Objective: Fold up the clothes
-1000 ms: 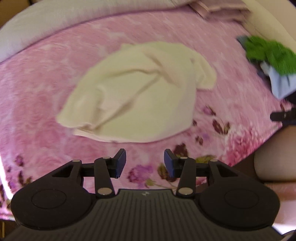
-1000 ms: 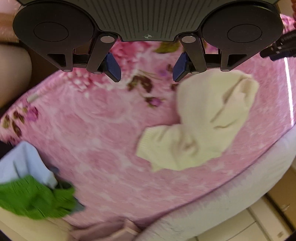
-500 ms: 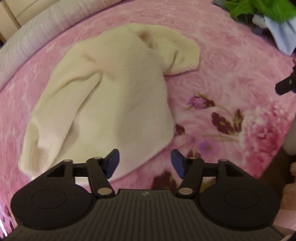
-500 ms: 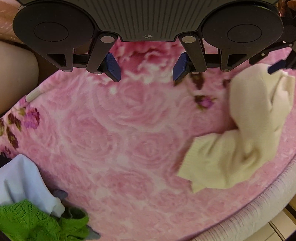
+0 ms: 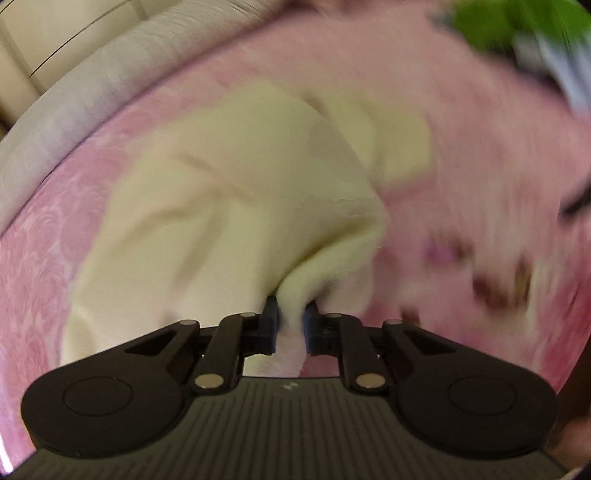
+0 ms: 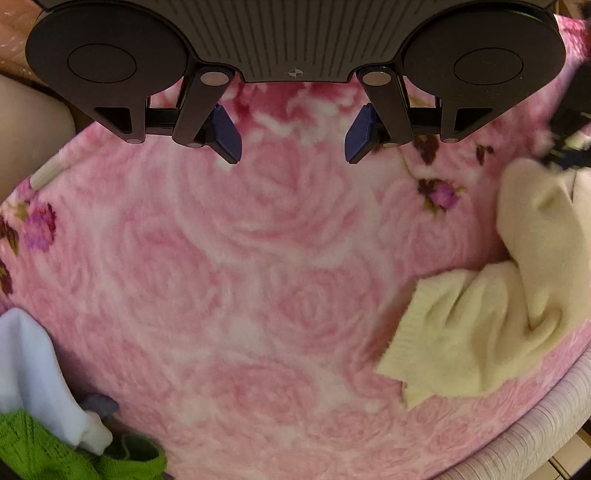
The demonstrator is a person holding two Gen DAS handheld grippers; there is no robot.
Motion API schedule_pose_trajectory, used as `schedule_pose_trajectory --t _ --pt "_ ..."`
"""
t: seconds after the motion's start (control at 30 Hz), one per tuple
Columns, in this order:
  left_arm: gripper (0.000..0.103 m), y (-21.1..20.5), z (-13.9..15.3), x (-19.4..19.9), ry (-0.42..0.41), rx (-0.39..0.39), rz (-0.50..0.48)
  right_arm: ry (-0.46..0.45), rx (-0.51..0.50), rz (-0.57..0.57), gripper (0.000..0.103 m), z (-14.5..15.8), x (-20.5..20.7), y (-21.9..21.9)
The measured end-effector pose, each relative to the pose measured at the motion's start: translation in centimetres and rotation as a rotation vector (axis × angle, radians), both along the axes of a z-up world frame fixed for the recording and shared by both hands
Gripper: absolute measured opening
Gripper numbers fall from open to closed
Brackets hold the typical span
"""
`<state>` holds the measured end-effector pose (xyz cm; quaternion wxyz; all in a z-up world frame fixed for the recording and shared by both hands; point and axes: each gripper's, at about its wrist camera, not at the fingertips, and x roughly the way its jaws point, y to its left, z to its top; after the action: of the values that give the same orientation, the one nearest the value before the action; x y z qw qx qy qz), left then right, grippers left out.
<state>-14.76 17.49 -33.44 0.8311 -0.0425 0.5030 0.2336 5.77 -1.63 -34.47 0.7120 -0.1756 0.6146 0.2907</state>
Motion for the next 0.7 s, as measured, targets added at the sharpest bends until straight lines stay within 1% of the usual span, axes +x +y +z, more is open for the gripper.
schedule_pose_trajectory --t 0.07,0.13,0.17,0.23,0.3,0.33,0.37,0.43,0.47,0.5,0.57,0.63,0.7 --pt "0.011 3.9 4.2 -1.1 -0.109 -0.030 0.062 -0.015 0.001 0.001 0.066 0.4 0.2 1.2" --pt "0.010 9.2 8.9 -3.1 -0.239 -0.020 0.148 -0.036 0.007 0.001 0.066 0.9 0.3 2.8" --pt "0.010 11.9 11.2 -4.3 -0.301 -0.011 0.195 -0.044 0.009 0.002 0.066 1.1 0.4 3.7" --pt "0.010 18.4 14.9 -7.5 -0.437 -0.051 0.327 -0.065 0.024 0.003 0.066 1.7 0.1 5.7" --pt "0.009 23.9 17.5 -10.8 -0.511 0.004 0.432 -0.085 0.040 0.007 0.066 2.4 -0.5 8.0" --pt "0.009 26.2 18.6 -12.1 -0.520 0.047 0.487 -0.096 0.049 0.009 0.066 2.8 -0.9 9.3" --pt "0.009 28.6 19.2 -14.0 -0.533 0.068 0.550 -0.105 0.060 0.011 0.066 3.3 -1.6 10.7" --pt "0.010 33.7 19.2 -19.0 -0.554 0.062 0.720 -0.114 0.083 0.018 0.066 3.9 -2.8 13.0" --pt "0.010 36.1 18.5 -21.7 -0.545 0.057 0.811 -0.116 0.095 0.022 0.066 4.1 -3.7 14.4" --pt "0.011 38.8 17.4 -24.4 -0.489 0.055 0.912 -0.114 0.100 0.025 0.066 4.1 -4.7 15.7" --pt "0.005 42.2 14.7 -28.9 -0.340 0.021 1.050 -0.089 0.102 0.036 0.066 3.6 -6.8 18.4" --pt "0.008 42.9 12.4 -32.4 -0.278 -0.036 1.024 -0.062 0.102 0.062 0.066 2.9 -8.9 20.8" --pt "0.008 41.3 10.1 -33.3 -0.189 -0.072 0.924 -0.052 0.103 0.117 0.066 2.2 -11.2 23.5"
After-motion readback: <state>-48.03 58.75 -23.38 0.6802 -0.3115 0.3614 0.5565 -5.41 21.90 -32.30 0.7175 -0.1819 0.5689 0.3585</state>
